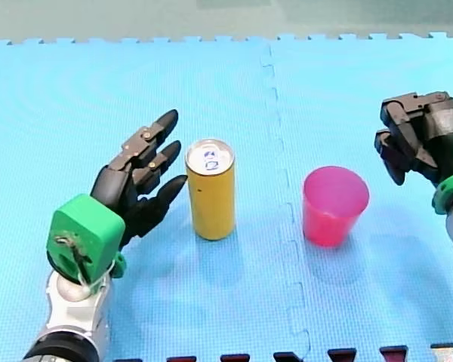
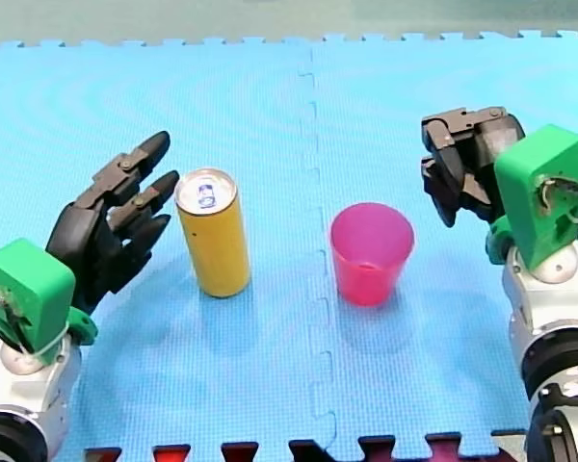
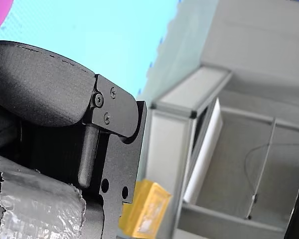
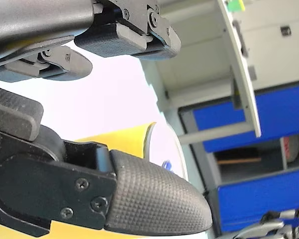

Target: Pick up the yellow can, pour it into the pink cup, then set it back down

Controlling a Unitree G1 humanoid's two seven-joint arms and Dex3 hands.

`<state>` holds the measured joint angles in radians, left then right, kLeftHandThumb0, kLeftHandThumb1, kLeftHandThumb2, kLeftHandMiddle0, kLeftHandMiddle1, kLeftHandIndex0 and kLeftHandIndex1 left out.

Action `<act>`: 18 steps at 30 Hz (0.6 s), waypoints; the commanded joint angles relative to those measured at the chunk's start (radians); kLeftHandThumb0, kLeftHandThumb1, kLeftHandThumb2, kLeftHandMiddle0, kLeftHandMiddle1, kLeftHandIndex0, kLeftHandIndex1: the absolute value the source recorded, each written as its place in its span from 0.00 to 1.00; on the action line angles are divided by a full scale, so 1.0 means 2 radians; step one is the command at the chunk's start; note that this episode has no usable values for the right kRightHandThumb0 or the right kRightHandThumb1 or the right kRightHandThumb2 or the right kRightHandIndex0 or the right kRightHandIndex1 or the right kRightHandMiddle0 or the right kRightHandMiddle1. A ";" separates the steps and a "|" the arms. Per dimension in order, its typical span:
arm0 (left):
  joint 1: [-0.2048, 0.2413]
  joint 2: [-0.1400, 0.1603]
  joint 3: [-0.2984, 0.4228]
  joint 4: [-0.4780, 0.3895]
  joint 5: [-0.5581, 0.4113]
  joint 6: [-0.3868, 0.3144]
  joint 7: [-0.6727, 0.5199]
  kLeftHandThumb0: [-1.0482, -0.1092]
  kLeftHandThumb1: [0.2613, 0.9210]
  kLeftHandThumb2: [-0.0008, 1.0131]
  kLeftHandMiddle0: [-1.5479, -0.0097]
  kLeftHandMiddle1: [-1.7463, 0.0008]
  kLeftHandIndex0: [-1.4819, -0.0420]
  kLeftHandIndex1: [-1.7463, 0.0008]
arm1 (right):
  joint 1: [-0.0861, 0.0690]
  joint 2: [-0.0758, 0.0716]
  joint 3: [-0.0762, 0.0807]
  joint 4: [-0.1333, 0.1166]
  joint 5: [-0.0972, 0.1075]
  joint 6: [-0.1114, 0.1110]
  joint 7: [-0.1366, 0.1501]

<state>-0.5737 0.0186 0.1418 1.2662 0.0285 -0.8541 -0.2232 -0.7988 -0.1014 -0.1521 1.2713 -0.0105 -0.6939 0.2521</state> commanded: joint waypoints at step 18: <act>-0.005 0.014 -0.029 0.000 0.026 0.032 0.007 0.00 0.87 0.03 0.78 1.00 0.83 1.00 | 0.001 -0.005 -0.013 0.001 0.015 0.002 0.025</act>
<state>-0.5784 0.0401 0.0889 1.2667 0.0771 -0.7953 -0.2128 -0.7978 -0.1047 -0.1753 1.2738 0.0144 -0.6934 0.3007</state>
